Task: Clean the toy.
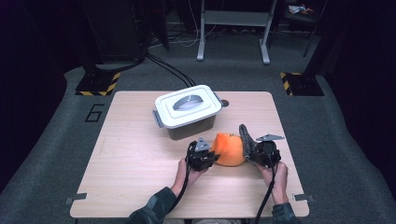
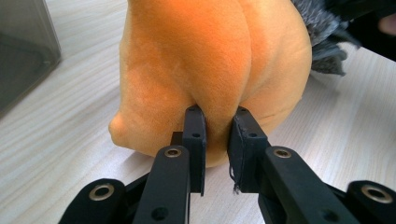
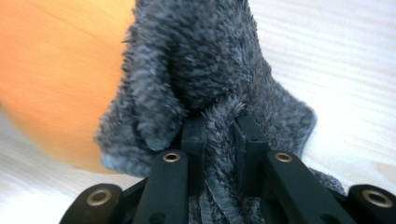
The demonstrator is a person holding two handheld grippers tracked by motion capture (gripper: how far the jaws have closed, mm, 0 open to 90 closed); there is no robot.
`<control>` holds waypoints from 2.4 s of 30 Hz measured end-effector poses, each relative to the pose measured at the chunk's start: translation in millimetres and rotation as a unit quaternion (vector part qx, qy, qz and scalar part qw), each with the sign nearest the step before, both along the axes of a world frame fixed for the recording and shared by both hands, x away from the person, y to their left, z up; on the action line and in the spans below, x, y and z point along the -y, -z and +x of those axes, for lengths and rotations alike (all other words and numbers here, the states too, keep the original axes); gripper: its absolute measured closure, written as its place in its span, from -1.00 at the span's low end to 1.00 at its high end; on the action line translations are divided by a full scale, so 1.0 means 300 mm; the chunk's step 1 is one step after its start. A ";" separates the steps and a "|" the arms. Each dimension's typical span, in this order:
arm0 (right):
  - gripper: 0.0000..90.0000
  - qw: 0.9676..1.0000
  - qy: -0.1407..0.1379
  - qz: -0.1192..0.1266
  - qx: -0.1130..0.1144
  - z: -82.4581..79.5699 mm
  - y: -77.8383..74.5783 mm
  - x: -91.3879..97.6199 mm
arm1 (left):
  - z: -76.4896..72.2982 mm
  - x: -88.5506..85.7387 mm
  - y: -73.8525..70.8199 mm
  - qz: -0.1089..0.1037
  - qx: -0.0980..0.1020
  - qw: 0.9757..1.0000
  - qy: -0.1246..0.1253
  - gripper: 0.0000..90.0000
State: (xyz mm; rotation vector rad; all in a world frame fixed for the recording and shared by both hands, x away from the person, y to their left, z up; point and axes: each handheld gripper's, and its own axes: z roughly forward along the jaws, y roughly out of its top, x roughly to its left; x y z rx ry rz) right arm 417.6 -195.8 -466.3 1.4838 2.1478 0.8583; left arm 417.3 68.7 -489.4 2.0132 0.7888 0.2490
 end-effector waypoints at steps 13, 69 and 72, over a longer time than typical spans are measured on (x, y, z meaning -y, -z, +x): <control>0.71 1.000 0.014 -0.009 -0.015 0.007 0.018 0.037 | 0.003 -0.002 -0.007 0.003 -0.006 1.000 -0.003 0.74; 0.71 1.000 0.014 -0.011 -0.026 -0.006 0.065 0.033 | 0.004 0.005 -0.012 0.007 -0.001 1.000 -0.008 0.73; 0.70 1.000 0.021 -0.003 0.002 -0.038 -0.003 0.059 | 0.008 0.000 -0.013 0.004 -0.005 1.000 -0.008 0.73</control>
